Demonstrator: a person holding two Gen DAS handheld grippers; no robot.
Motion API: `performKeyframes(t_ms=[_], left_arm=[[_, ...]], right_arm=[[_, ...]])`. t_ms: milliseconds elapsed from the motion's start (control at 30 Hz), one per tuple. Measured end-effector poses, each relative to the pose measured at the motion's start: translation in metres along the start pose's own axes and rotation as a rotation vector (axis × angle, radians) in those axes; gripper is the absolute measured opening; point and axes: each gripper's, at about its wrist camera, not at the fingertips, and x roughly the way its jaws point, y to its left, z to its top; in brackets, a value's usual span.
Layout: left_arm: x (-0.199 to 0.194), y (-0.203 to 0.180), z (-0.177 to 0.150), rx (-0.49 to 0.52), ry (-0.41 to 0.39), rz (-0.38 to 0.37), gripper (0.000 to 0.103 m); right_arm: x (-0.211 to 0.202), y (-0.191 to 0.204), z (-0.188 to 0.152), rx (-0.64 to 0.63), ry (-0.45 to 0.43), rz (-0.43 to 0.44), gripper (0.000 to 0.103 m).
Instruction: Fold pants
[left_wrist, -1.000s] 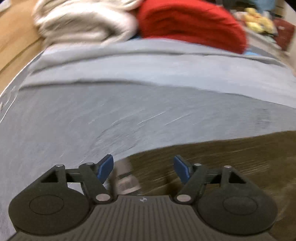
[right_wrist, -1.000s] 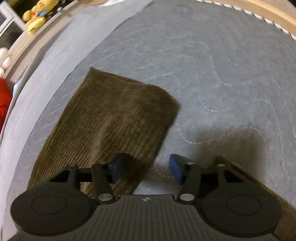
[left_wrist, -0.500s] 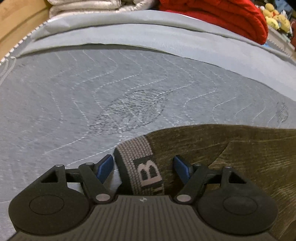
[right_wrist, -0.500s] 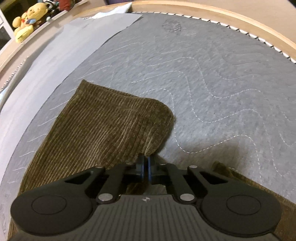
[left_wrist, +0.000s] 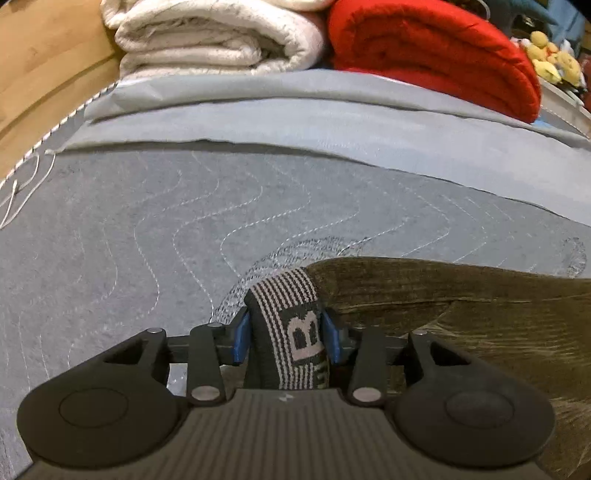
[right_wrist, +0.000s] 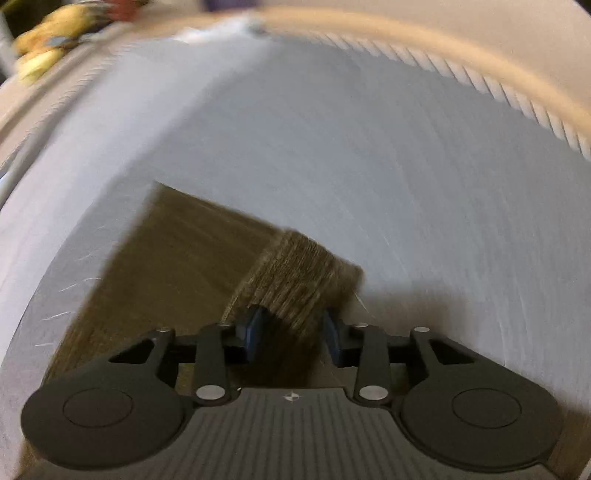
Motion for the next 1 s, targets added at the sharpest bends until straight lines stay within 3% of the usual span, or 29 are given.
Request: performKeyframes(t_ms=[233,400,467,500,567,633,733,800,867,1000], left_arm=[[0.011,0.002,-0.001,-0.015,0.041,-0.001,0.046],[0.014,-0.005,-0.002,0.015,0.051,0.008,0.051],[0.013,-0.006,-0.003,0.018,0.051,0.01,0.051],[0.013,-0.006,-0.003,0.017,0.051,0.006,0.05],[0.013,-0.004,-0.003,0.009,0.056,0.0,0.049],[0.013,-0.003,-0.002,0.006,0.068,-0.011,0.049],[0.01,-0.004,-0.001,0.014,0.089,-0.004,0.052],[0.005,-0.003,-0.001,0.013,0.101,-0.004,0.053],[-0.004,-0.002,-0.002,0.016,0.091,-0.011,0.055],[-0.027,0.007,-0.005,-0.017,0.085,-0.036,0.058]], right_arm=[[0.005,-0.026,0.001,0.14,0.059,0.045,0.039],[0.019,-0.024,-0.005,0.111,0.115,0.157,0.044],[0.014,-0.024,-0.005,0.073,0.101,0.155,0.013],[0.01,-0.026,-0.004,0.078,0.09,0.156,0.006],[-0.011,-0.037,0.0,0.148,0.029,0.109,0.005],[-0.025,-0.044,0.001,0.164,0.006,0.076,0.005],[-0.01,-0.052,-0.005,0.168,0.085,-0.003,0.009],[-0.008,-0.06,-0.006,0.192,0.092,-0.057,0.012],[-0.017,-0.061,-0.001,0.197,0.057,-0.027,0.016],[-0.05,-0.063,0.005,0.094,-0.077,-0.005,0.034]])
